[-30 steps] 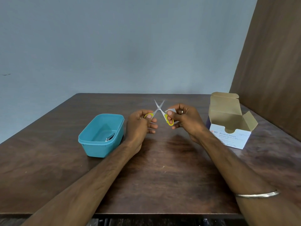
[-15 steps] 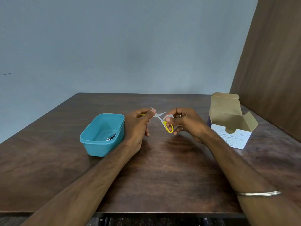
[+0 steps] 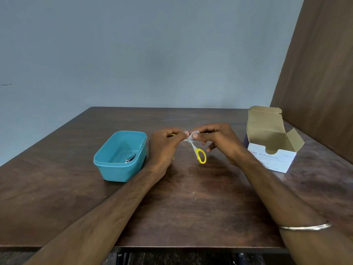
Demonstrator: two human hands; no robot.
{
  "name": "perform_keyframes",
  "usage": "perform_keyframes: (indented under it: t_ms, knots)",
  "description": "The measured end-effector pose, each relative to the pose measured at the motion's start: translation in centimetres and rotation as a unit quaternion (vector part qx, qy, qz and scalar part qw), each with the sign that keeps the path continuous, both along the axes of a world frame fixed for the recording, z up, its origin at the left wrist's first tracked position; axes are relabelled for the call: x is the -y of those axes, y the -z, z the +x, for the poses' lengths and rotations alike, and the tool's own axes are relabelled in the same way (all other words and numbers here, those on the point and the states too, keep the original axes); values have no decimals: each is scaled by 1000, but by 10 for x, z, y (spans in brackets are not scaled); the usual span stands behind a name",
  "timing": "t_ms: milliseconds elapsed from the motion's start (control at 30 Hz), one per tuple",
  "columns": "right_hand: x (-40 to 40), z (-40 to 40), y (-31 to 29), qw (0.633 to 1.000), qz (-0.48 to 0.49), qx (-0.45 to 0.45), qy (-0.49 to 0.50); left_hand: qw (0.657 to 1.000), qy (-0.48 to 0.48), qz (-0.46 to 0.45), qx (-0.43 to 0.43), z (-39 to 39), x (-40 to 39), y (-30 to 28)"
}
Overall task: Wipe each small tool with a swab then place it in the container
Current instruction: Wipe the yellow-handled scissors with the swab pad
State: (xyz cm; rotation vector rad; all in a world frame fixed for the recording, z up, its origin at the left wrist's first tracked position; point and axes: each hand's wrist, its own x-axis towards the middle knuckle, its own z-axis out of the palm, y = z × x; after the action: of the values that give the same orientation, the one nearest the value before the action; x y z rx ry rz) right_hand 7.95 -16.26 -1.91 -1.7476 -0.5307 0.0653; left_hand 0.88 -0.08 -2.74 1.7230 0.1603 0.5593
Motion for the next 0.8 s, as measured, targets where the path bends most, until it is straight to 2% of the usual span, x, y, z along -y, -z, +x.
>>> perform_keyframes:
  t_ms: [100,267,433,800]
  knots:
    - [1,-1,-1,1000,-21,0,-9,1000,-8,7,4,1,-1,1]
    - [0,1,-2,999,14,-33,10,1000,-2,17,8,1,1,0]
    - [3,0,-1,999,-38,-6,-19,999,-1,29,17,4,-1,1]
    - [6,-1,-3,996,-81,-11,-43,999,9,29,39,1,-1,0]
